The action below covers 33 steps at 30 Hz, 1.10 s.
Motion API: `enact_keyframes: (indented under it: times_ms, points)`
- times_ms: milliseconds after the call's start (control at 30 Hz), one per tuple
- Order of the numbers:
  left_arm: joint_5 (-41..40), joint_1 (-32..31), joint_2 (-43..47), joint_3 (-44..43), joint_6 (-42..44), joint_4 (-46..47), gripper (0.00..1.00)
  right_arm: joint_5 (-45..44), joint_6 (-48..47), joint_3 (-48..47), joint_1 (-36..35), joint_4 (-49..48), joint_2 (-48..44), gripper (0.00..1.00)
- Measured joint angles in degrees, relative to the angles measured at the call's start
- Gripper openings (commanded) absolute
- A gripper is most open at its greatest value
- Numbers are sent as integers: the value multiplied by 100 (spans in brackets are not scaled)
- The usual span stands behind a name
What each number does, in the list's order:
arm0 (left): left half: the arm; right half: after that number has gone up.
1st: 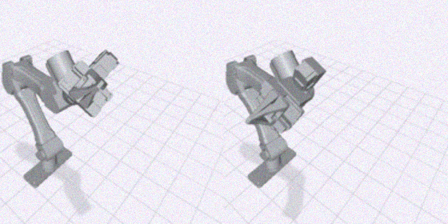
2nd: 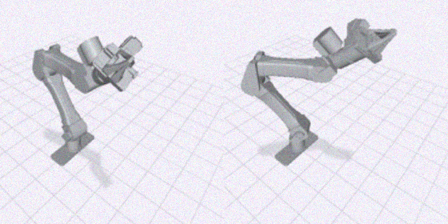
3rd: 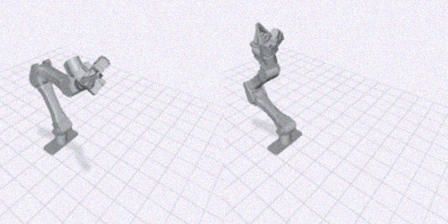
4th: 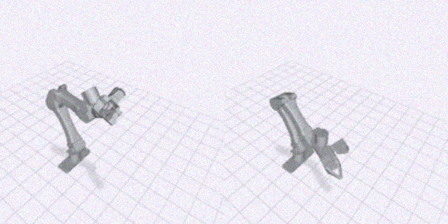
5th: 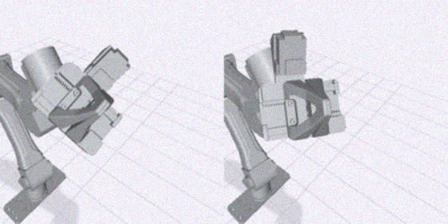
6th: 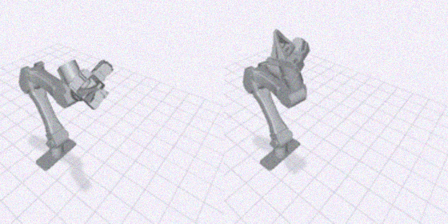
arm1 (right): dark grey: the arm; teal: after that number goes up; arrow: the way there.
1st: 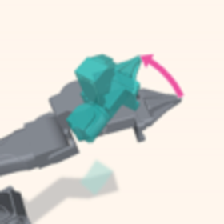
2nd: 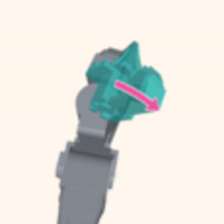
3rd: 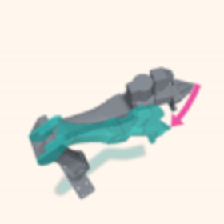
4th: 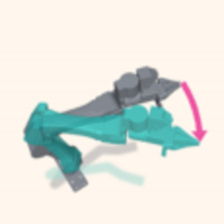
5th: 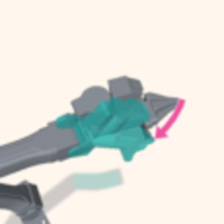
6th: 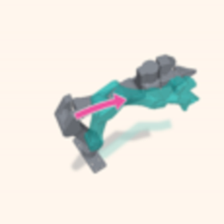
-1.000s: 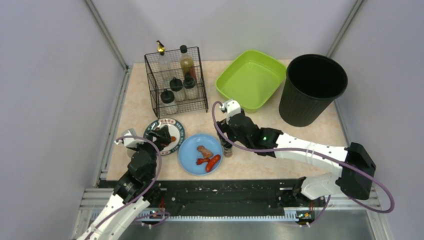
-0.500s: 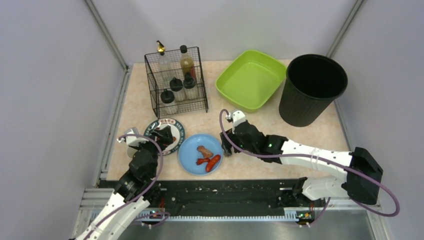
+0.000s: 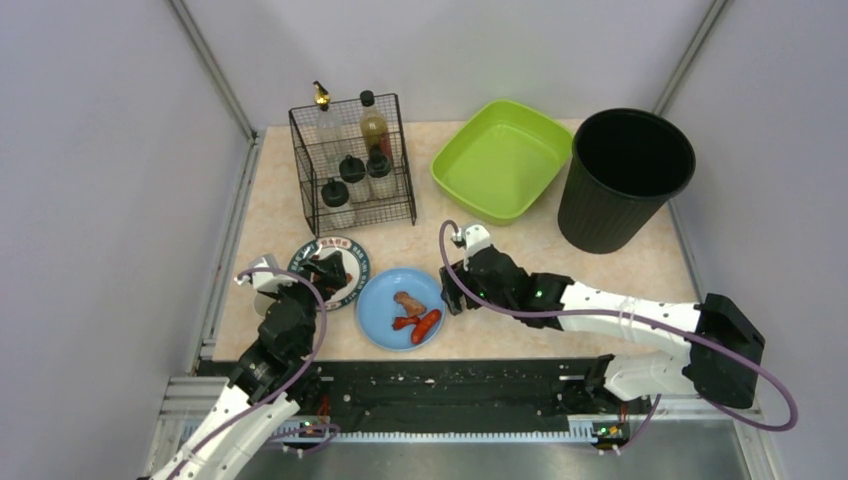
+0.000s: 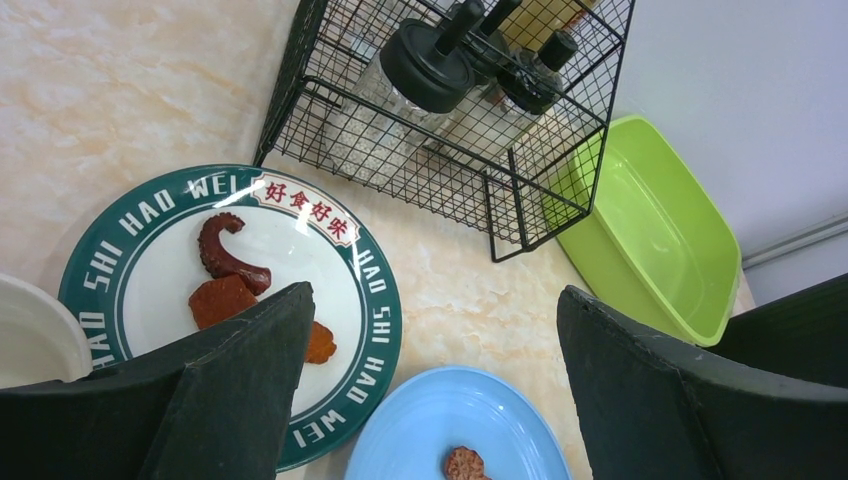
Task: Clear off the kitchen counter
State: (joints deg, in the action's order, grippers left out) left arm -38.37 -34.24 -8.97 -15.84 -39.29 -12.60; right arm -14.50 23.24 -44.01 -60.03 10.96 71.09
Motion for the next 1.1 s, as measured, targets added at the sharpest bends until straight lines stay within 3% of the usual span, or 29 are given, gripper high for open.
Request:
enact_keyframes:
  times_ms: [333,467,633,733,1100]
  points:
    - [0,0,-44,0,0,22,95,-22,39,9,-74,-129,393,60]
    - [-2,0,-44,0,0,22,95,-46,35,7,-125,-122,457,49]
    - [0,0,-44,0,0,22,95,-149,22,-4,-164,-120,472,23]
    - [0,0,-44,0,0,24,95,-214,2,-39,-197,-114,507,14]
    - [0,0,-44,0,-2,22,95,-656,-369,-568,-282,129,483,5]
